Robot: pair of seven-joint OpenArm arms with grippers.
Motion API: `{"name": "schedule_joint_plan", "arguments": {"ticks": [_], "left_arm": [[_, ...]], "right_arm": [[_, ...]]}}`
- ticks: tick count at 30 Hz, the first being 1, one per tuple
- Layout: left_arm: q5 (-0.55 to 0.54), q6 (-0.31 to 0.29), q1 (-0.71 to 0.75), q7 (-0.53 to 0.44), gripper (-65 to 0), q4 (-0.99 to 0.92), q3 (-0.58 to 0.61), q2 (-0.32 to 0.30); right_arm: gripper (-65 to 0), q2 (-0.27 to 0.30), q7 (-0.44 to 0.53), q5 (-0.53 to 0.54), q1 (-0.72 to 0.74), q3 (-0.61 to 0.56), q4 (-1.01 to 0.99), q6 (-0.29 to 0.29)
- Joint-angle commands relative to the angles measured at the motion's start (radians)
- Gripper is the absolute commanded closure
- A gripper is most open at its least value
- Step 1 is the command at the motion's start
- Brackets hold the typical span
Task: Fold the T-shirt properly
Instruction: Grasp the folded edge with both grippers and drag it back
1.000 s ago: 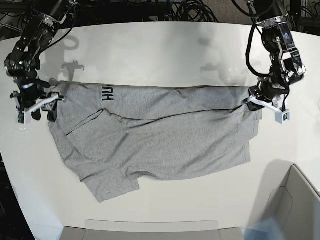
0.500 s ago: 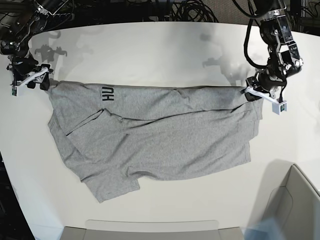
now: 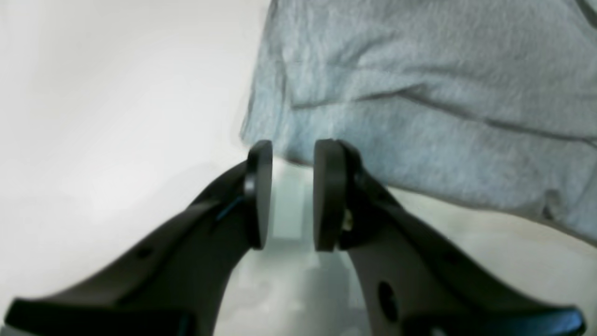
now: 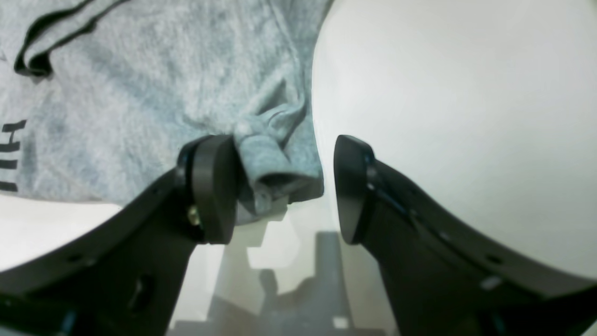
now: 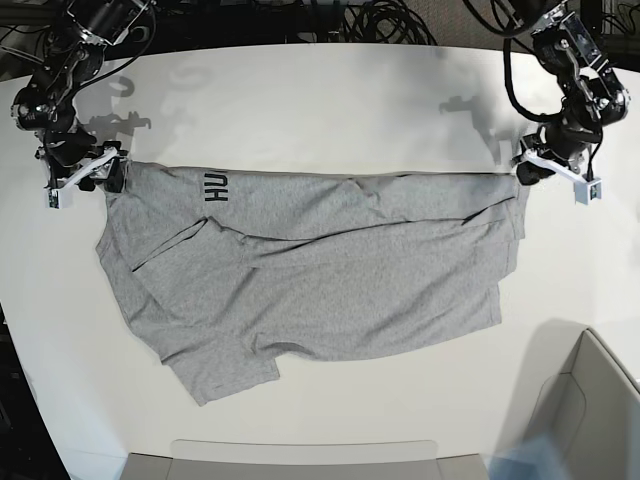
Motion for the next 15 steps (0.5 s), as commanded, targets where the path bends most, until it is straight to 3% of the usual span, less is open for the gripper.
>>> {"name": "schedule_joint_plan", "arguments": {"ticks": [1, 5, 15], "left_arm": [[-0.016, -0.027, -0.041, -0.010, -17.2, -0.017, -0.018, -0.014], [-0.013, -0.095, -0.074, -0.004, -17.3, -0.122, -0.019, -0.023], [-0.011, -0.092, -0.157, -0.063, -17.3, -0.309, -0.019, -0.069]], "right_arm": [[-32.7, 0.014, 0.023, 0.016, 0.010, 0.000, 0.009, 0.021], [-32.7, 0.018, 0.024, 0.016, 0.014, 0.000, -0.023, 0.021], [-32.7, 0.032, 0.024, 0.016, 0.014, 0.000, -0.028, 0.021]]}}
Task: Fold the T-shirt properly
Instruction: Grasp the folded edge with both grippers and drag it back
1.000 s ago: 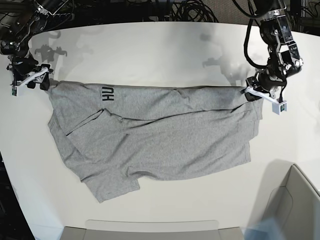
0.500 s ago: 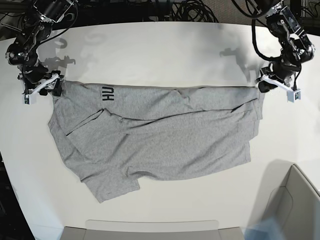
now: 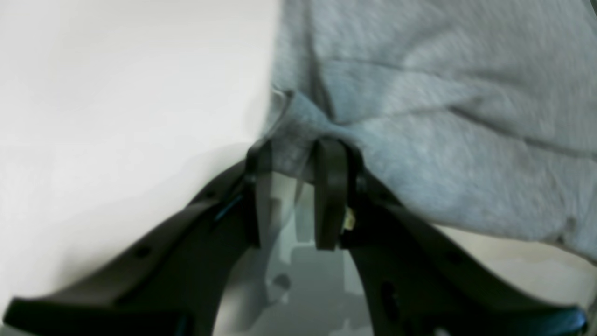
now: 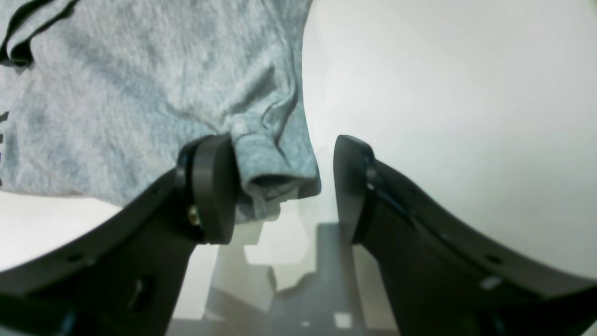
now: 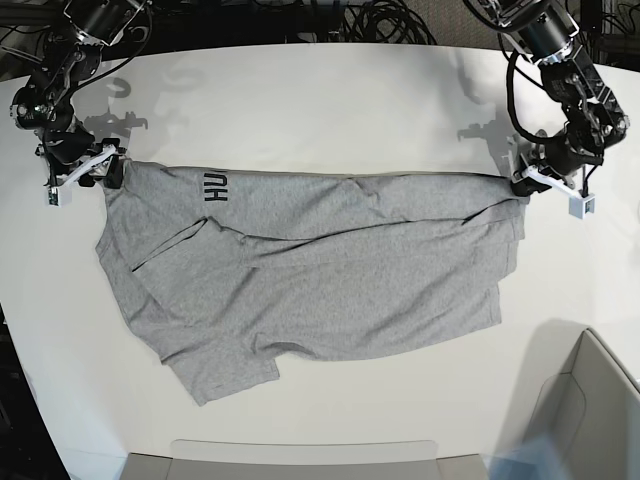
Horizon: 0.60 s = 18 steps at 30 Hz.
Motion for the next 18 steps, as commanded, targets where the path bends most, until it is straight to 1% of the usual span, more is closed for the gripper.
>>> {"name": "schedule_joint_plan", "arguments": {"ticks": [1, 5, 7, 9, 10, 11, 13, 14, 18], "left_arm": [[-0.006, -0.002, -0.024, -0.012, -17.3, -0.007, 0.000, -0.011], [-0.009, -0.006, -0.036, -0.003, -17.2, -0.026, 0.003, -0.011], [-0.009, -0.008, -0.035, -0.001, -17.0, -0.026, 0.003, -0.008], [-0.009, -0.008, -0.033, -0.007, -16.0, -0.026, 0.004, -0.005], [-0.008, -0.009, -0.033, -0.007, -13.3, -0.026, 0.010, -0.005], [-0.008, -0.009, -0.033, -0.006, -9.7, -0.026, 0.026, -0.008], [-0.008, -0.002, -0.028, -0.006, 0.0, -0.026, 0.046, -0.009], [-0.006, -0.002, -0.018, -0.006, 0.0, -0.026, 0.044, -0.009], [-0.006, -0.002, 0.016, -0.009, 0.0, -0.024, 0.044, -0.009]], "right_arm": [[-32.7, 0.016, 0.018, 0.015, 0.014, 0.002, 0.015, 0.020], [-32.2, 0.016, 0.018, 0.015, 0.009, 0.002, 0.015, 0.020], [-28.9, 0.016, 0.018, 0.015, 0.007, 0.001, 0.015, 0.020], [-21.8, 0.017, 0.018, 0.015, 0.007, 0.001, 0.015, 0.020], [-16.7, 0.017, 0.018, 0.013, 0.007, 0.001, 0.015, 0.020], [-11.5, 0.017, 0.018, 0.013, 0.007, 0.001, 0.015, 0.014], [-1.4, 0.017, 0.018, -0.002, 0.007, 0.001, 0.015, 0.011], [0.0, 0.017, 0.018, -0.025, 0.012, 0.001, 0.015, 0.011], [0.0, 0.013, 0.018, -0.157, 0.040, 0.007, 0.021, 0.013]]}}
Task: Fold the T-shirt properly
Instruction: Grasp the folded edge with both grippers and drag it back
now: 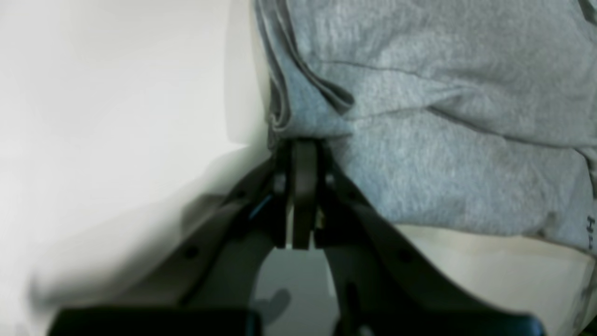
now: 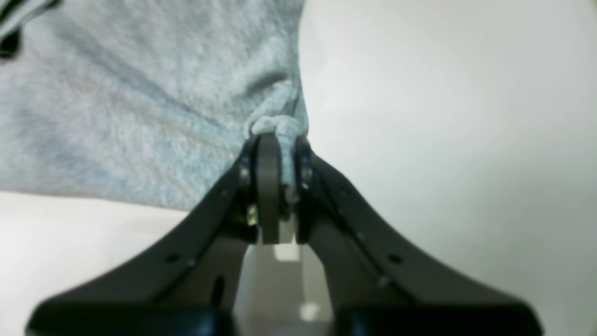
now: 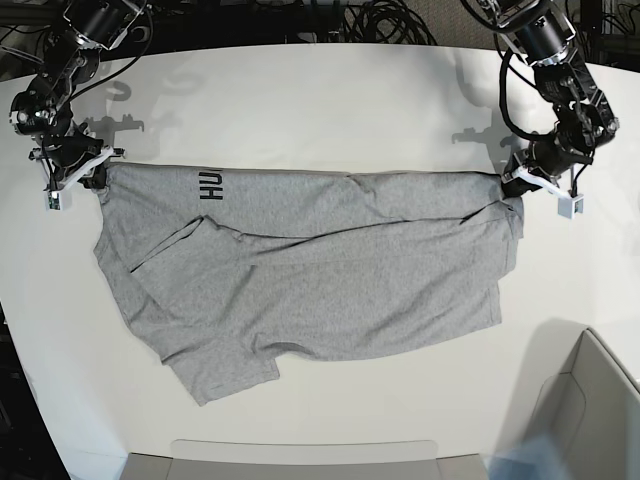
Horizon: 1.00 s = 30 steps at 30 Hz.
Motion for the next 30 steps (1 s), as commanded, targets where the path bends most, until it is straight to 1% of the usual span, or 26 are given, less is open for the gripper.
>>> {"name": "schedule_joint_plan", "arguments": {"ticks": [1, 6, 10, 16, 18, 19, 20, 25, 30], "left_arm": [[0.027, 0.001, 0.008, 0.022, 0.0, 0.008, 0.001, -0.013], [0.027, 0.000, 0.055, 0.022, 0.0, 0.031, -0.001, -0.013], [0.025, 0.000, 0.134, 0.022, 0.0, 0.126, -0.004, -0.013], [0.022, -0.005, 0.227, 0.031, 0.0, 0.194, -0.085, -0.010], [0.022, -0.005, 0.255, 0.031, 0.0, 0.194, -0.087, -0.012], [0.022, -0.006, 0.266, 0.031, 0.0, 0.194, -0.087, -0.012], [0.022, -0.006, 0.279, 0.031, 0.0, 0.194, -0.087, -0.012], [0.022, -0.006, 0.367, 0.022, 0.0, 0.247, -0.085, -0.007], [0.022, -0.006, 0.445, 0.022, 0.0, 0.300, -0.087, -0.005]], "right_arm": [[0.0, 0.015, 0.002, -0.025, 0.014, 0.008, 0.017, 0.014], [0.0, 0.021, 0.002, -0.037, -0.009, 0.011, 0.020, 0.017], [0.0, 0.021, 0.002, -0.034, -0.048, 0.011, 0.051, 0.021], [0.0, 0.015, 0.002, -0.034, -0.121, 0.011, 0.106, 0.023], [0.0, 0.019, 0.004, -0.033, -0.142, 0.011, 0.106, 0.037], [0.0, 0.019, 0.004, -0.033, -0.150, 0.014, 0.106, 0.057], [0.0, 0.018, 0.004, -0.033, -0.157, 0.031, 0.106, 0.067], [0.0, 0.007, 0.002, -0.045, -0.174, 0.144, 0.104, 0.067], [0.0, 0.006, 0.004, -0.071, -0.228, 0.163, 0.104, 0.067]]}}
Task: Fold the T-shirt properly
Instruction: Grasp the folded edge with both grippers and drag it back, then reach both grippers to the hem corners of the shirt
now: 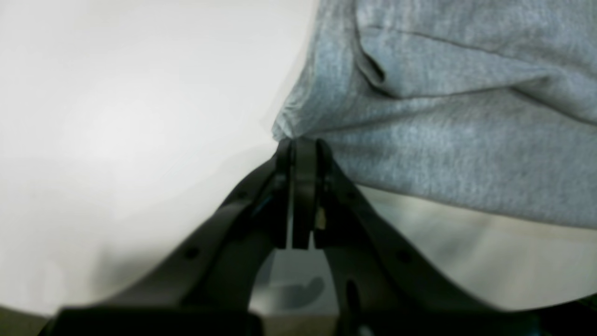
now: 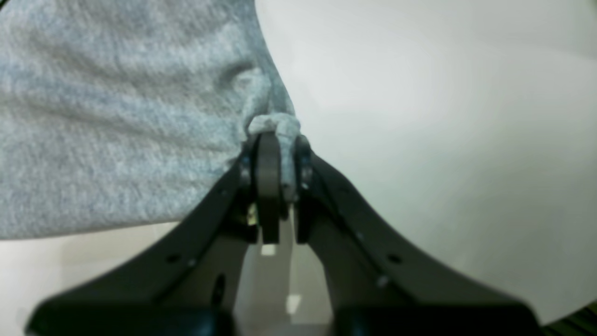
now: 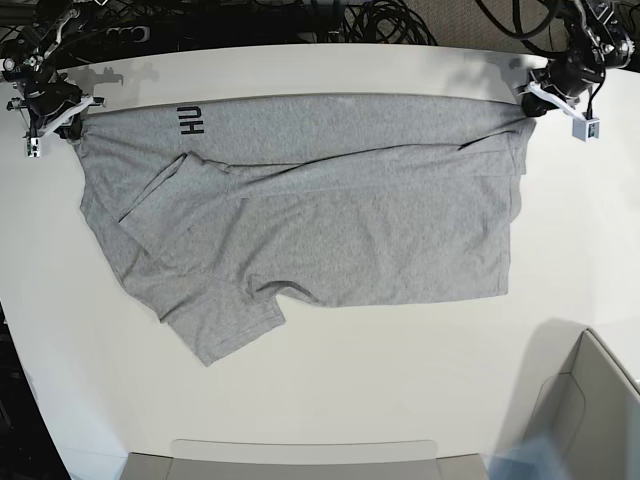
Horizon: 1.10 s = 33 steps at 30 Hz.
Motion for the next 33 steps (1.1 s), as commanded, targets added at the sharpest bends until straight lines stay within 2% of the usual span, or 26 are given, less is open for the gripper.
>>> {"name": "schedule_joint_plan", "arguments": {"ticks": [1, 9, 15, 19, 26, 29, 33], "left_arm": [[0.045, 0.015, 0.027, 0.021, 0.0, 0.014, -0.006, -0.011], [0.045, 0.015, 0.126, 0.012, 0.0, 0.015, -0.008, -0.011], [0.048, 0.015, 0.198, -0.088, 0.0, 0.015, -0.006, -0.010], [0.048, 0.015, 0.198, -0.091, 0.0, 0.012, 0.002, -0.010], [0.048, 0.015, 0.195, -0.089, 0.0, 0.012, 0.000, -0.010], [0.048, 0.015, 0.195, -0.092, -1.0, 0.012, 0.002, -0.010], [0.048, 0.015, 0.195, -0.094, -3.4, 0.012, 0.002, -0.010]], "right_arm": [[0.0, 0.014, -0.050, -0.063, -0.023, 0.008, 0.002, 0.012], [0.0, 0.013, -0.048, -0.063, -0.078, 0.081, 0.002, 0.012], [0.0, 0.003, -0.048, -0.088, -0.094, 0.087, 0.001, 0.012], [0.0, -0.023, -0.047, -0.143, -0.054, 0.084, 0.002, 0.012], [0.0, -0.052, -0.047, -0.315, 0.026, 0.088, 0.004, 0.012], [-7.5, -0.053, -0.047, -0.333, 0.040, 0.100, 0.038, 0.012], [-15.7, -0.099, -0.048, -0.335, 0.046, 0.139, 0.141, 0.012]]}}
